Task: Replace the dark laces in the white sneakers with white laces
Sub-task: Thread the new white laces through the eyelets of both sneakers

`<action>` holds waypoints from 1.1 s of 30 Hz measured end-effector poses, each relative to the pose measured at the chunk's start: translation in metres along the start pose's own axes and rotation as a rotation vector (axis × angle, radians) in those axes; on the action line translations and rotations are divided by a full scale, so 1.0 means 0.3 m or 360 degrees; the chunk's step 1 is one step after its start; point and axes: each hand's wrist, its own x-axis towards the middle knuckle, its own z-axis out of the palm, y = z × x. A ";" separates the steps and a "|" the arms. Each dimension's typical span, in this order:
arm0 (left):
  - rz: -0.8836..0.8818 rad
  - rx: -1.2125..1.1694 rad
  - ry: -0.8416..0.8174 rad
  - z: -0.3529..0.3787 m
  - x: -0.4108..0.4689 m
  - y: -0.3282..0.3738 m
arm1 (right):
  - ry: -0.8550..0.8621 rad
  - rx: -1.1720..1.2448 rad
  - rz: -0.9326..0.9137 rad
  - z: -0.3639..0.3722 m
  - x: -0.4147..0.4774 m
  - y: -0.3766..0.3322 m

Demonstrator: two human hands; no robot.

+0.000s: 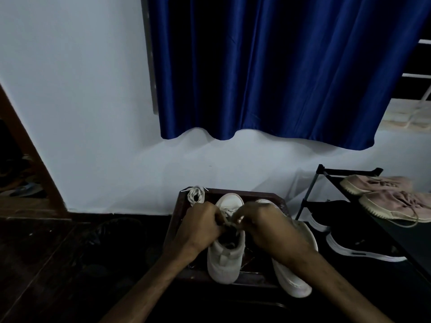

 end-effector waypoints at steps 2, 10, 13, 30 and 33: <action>-0.0012 0.0039 0.0082 0.011 -0.011 0.003 | 0.0127 0.0020 0.0327 -0.002 0.003 0.043; -0.0150 0.0289 0.0346 0.074 -0.049 -0.025 | 0.0272 -0.0085 0.0389 0.132 0.007 -0.018; -0.0158 0.0276 0.0368 0.067 -0.051 -0.043 | 0.0270 0.0061 0.0358 0.155 0.015 -0.025; 0.0224 0.0181 -0.0097 0.153 0.306 -0.408 | 0.0468 0.0494 0.0519 0.257 0.071 -0.024; 0.0272 0.0286 0.0114 0.196 0.301 -0.439 | 0.0507 0.0579 0.0696 0.269 0.049 -0.017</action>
